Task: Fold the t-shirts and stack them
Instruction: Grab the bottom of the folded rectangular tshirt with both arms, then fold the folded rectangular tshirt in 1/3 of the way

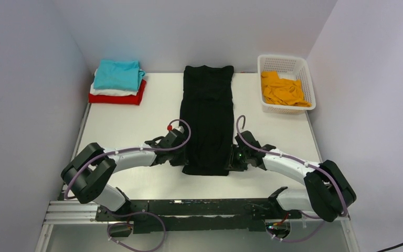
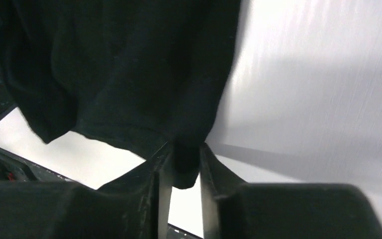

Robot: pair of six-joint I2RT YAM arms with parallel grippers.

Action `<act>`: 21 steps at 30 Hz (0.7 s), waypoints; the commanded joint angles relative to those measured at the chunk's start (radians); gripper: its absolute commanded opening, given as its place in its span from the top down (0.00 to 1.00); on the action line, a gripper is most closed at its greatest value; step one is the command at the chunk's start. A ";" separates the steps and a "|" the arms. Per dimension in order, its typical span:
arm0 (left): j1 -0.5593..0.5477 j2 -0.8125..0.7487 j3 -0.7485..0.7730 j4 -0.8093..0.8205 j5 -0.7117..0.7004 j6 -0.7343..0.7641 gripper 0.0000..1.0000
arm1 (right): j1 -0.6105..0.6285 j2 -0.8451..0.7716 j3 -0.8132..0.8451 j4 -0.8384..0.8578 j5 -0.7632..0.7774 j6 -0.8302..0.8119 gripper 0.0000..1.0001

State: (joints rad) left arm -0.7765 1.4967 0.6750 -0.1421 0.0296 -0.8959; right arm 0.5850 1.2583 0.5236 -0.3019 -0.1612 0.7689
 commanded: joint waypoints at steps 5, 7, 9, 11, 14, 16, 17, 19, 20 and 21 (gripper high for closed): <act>-0.043 -0.059 -0.080 -0.162 0.062 0.027 1.00 | -0.001 -0.107 -0.135 -0.057 -0.091 0.039 1.00; -0.050 -0.094 -0.093 -0.209 0.076 0.048 1.00 | -0.001 -0.167 -0.148 -0.125 -0.119 0.028 1.00; -0.053 -0.117 -0.115 -0.236 0.081 0.065 1.00 | -0.002 -0.226 -0.152 -0.185 -0.119 0.018 1.00; -0.055 -0.124 -0.131 -0.240 0.083 0.073 1.00 | -0.001 -0.248 -0.161 -0.211 -0.111 0.012 1.00; -0.059 -0.100 -0.134 -0.188 0.151 0.091 1.00 | -0.001 -0.224 -0.190 -0.148 -0.186 0.018 0.99; -0.077 -0.088 -0.137 -0.162 0.184 0.093 1.00 | -0.001 -0.203 -0.203 -0.125 -0.226 0.023 1.00; -0.081 -0.083 -0.130 -0.175 0.177 0.092 1.00 | -0.001 -0.202 -0.206 -0.125 -0.238 0.021 0.99; -0.081 -0.079 -0.120 -0.211 0.140 0.091 1.00 | -0.001 -0.204 -0.201 -0.146 -0.235 0.010 0.97; -0.082 -0.083 -0.116 -0.226 0.127 0.093 1.00 | -0.001 -0.207 -0.188 -0.166 -0.218 0.001 0.97; -0.082 -0.087 -0.113 -0.235 0.120 0.093 1.00 | -0.001 -0.211 -0.174 -0.187 -0.205 -0.006 0.97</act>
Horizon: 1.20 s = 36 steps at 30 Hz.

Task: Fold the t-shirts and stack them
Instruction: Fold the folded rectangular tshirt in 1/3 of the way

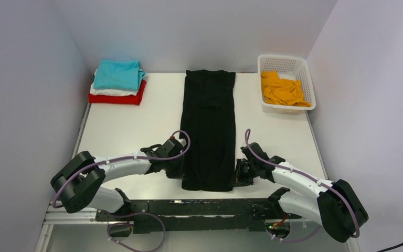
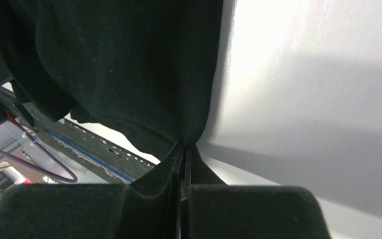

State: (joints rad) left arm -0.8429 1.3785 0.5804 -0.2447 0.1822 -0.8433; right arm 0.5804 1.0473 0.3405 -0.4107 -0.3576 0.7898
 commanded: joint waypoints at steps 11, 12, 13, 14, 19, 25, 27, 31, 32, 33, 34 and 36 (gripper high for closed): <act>-0.017 -0.076 -0.037 -0.234 -0.059 0.054 1.00 | 0.003 -0.093 0.048 -0.223 -0.014 -0.065 1.00; -0.017 -0.088 -0.039 -0.230 -0.044 0.058 1.00 | 0.004 -0.105 0.049 -0.220 -0.032 -0.065 1.00; -0.018 -0.101 -0.045 -0.212 -0.017 0.062 1.00 | 0.005 -0.115 0.046 -0.206 -0.055 -0.060 1.00; -0.020 -0.116 -0.054 -0.179 0.021 0.067 1.00 | 0.005 -0.125 0.044 -0.187 -0.080 -0.054 1.00; -0.047 -0.143 -0.060 -0.084 0.149 0.082 1.00 | 0.007 -0.162 0.038 -0.117 -0.172 -0.031 1.00; -0.050 -0.188 0.000 -0.146 0.141 0.094 1.00 | 0.008 -0.209 0.091 -0.181 -0.184 -0.053 1.00; -0.049 -0.198 0.038 -0.157 0.130 0.108 1.00 | 0.005 -0.209 0.127 -0.203 -0.164 -0.066 1.00; -0.014 -0.186 0.108 -0.200 0.101 0.145 1.00 | 0.003 -0.191 0.210 -0.233 -0.093 -0.082 1.00; 0.006 -0.180 0.120 -0.195 0.112 0.153 1.00 | 0.001 -0.183 0.230 -0.229 -0.075 -0.086 1.00; 0.025 -0.171 0.133 -0.189 0.123 0.167 1.00 | -0.004 -0.171 0.249 -0.222 -0.062 -0.098 1.00; 0.044 -0.162 0.148 -0.188 0.124 0.177 1.00 | -0.010 -0.159 0.271 -0.212 -0.048 -0.107 1.00; 0.084 -0.140 0.190 -0.194 0.124 0.197 1.00 | -0.027 -0.123 0.313 -0.193 -0.018 -0.125 1.00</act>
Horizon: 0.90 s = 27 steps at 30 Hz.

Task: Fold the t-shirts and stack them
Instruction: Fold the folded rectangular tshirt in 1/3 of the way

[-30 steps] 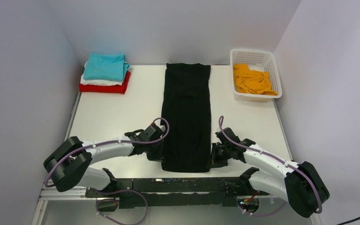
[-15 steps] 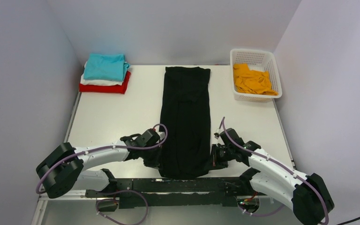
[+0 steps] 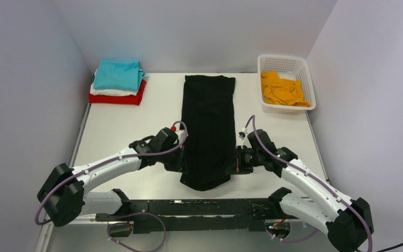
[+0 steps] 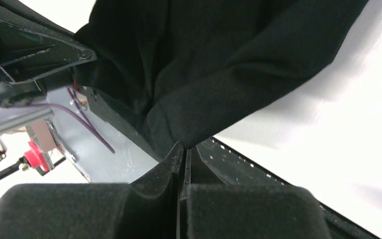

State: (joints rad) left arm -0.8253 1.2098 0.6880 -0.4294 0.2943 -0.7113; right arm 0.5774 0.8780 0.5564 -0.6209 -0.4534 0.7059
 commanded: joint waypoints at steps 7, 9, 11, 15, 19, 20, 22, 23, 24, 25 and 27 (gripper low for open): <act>0.228 0.091 0.203 0.093 0.035 0.054 1.00 | -0.140 0.214 0.217 0.176 0.101 -0.096 1.00; 0.262 0.139 0.256 0.093 0.039 0.061 1.00 | -0.174 0.270 0.246 0.213 0.096 -0.103 1.00; 0.303 0.189 0.303 0.095 0.052 0.057 1.00 | -0.205 0.311 0.269 0.249 0.089 -0.105 1.00; 0.371 0.286 0.396 0.100 0.056 0.044 1.00 | -0.241 0.368 0.312 0.325 0.127 -0.104 1.00; 0.402 0.407 0.512 0.095 0.087 0.051 1.00 | -0.264 0.422 0.350 0.380 0.167 -0.107 1.00; 0.409 0.432 0.539 0.089 0.084 0.052 1.00 | -0.270 0.446 0.362 0.395 0.159 -0.110 1.00; 0.424 0.475 0.585 0.071 0.073 0.051 1.00 | -0.280 0.493 0.390 0.415 0.141 -0.117 1.00; 0.431 0.490 0.603 0.069 0.067 0.050 1.00 | -0.285 0.518 0.403 0.425 0.133 -0.121 1.00; 0.438 0.503 0.616 0.070 0.062 0.046 1.00 | -0.290 0.543 0.416 0.434 0.130 -0.120 1.00; 0.442 0.515 0.627 0.077 0.060 0.046 1.00 | -0.293 0.565 0.433 0.439 0.131 -0.121 1.00; 0.450 0.541 0.652 0.082 0.051 0.049 1.00 | -0.295 0.599 0.459 0.451 0.146 -0.133 1.00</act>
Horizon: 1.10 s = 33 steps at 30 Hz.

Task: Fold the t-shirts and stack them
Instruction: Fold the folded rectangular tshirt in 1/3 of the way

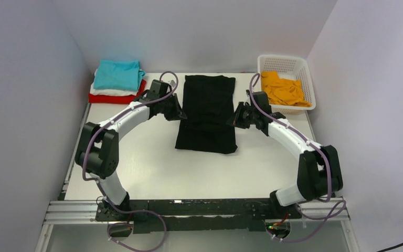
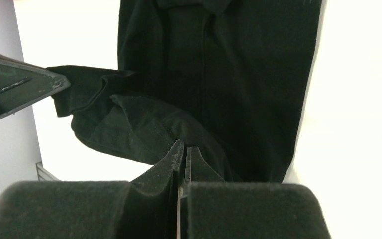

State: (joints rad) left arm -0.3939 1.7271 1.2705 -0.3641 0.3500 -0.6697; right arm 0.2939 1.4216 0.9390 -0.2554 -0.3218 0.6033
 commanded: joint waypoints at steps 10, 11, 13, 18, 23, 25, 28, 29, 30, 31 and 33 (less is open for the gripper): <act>0.052 0.177 0.216 -0.022 0.016 0.041 1.00 | -0.029 0.218 0.216 0.057 0.141 -0.140 1.00; 0.053 0.189 0.229 -0.020 0.018 0.042 1.00 | -0.029 0.235 0.229 0.058 0.153 -0.150 1.00; 0.054 0.213 0.252 -0.009 0.010 0.039 1.00 | -0.031 0.264 0.248 0.074 0.160 -0.170 1.00; 0.059 0.295 0.335 -0.039 -0.030 0.028 1.00 | -0.042 0.351 0.314 0.095 0.149 -0.216 1.00; 0.078 0.373 0.423 -0.047 -0.025 0.031 0.89 | -0.063 0.448 0.386 0.091 0.200 -0.220 0.99; 0.081 0.392 0.464 -0.074 -0.036 0.044 0.76 | -0.076 0.488 0.432 0.077 0.162 -0.236 0.89; 0.086 0.377 0.483 -0.098 -0.043 0.066 0.36 | -0.081 0.502 0.511 0.035 0.101 -0.254 0.48; 0.086 0.358 0.474 -0.101 -0.056 0.073 0.24 | -0.081 0.487 0.518 0.022 0.096 -0.254 0.34; 0.087 0.331 0.457 -0.104 -0.074 0.078 0.07 | -0.080 0.465 0.505 0.025 0.091 -0.249 0.21; 0.087 0.287 0.431 -0.102 -0.098 0.082 0.01 | -0.078 0.436 0.483 0.040 0.079 -0.245 0.03; 0.087 0.208 0.357 -0.085 -0.138 0.084 0.00 | -0.073 0.382 0.428 0.048 0.048 -0.233 0.00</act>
State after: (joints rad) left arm -0.3077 2.1036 1.6917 -0.4530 0.2905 -0.6117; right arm 0.2127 1.9171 1.3911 -0.2317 -0.2085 0.3714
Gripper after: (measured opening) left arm 0.977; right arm 0.976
